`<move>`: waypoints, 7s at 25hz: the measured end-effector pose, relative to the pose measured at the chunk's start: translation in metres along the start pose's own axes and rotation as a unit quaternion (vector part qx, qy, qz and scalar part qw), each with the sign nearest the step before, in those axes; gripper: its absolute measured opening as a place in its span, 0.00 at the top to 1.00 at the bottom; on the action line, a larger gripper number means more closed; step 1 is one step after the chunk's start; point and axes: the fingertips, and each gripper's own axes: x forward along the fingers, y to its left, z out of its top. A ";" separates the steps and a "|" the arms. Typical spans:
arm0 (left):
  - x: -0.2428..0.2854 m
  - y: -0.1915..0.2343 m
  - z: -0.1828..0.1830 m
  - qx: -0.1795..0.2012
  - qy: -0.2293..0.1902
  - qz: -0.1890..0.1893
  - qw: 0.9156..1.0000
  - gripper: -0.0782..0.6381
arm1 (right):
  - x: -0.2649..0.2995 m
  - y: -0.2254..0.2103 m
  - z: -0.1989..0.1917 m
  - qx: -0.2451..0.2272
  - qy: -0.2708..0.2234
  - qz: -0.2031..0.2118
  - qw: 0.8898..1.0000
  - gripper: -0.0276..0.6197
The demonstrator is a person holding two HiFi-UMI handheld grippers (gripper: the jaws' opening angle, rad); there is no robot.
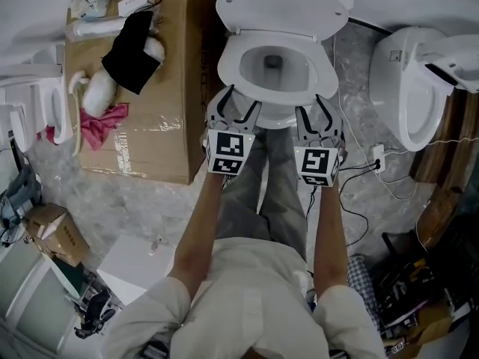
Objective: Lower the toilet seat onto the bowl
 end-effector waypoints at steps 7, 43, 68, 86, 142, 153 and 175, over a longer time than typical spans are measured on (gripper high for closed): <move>-0.003 -0.008 -0.022 0.014 0.012 -0.005 1.000 0.48 | -0.005 0.014 -0.020 -0.003 0.016 0.003 1.000 0.66; -0.006 -0.038 -0.112 0.059 0.046 -0.003 0.997 0.47 | -0.013 0.068 -0.102 -0.038 0.054 0.017 0.998 0.64; 0.007 -0.052 -0.181 0.093 0.056 0.009 0.994 0.46 | -0.004 0.102 -0.166 -0.075 0.056 0.015 0.996 0.63; 0.026 -0.059 -0.231 0.116 0.085 0.011 0.990 0.44 | 0.012 0.124 -0.214 -0.099 0.074 0.016 0.992 0.61; 0.101 -0.064 -0.349 0.163 0.184 0.009 0.969 0.41 | 0.081 0.166 -0.335 -0.180 0.143 0.045 0.972 0.60; 0.098 -0.065 -0.350 0.149 0.183 -0.003 0.972 0.42 | 0.080 0.168 -0.335 -0.174 0.145 0.062 0.972 0.61; 0.009 -0.067 -0.144 0.050 -0.044 -0.035 0.997 0.86 | -0.011 0.092 -0.126 -0.009 -0.040 0.004 0.999 0.95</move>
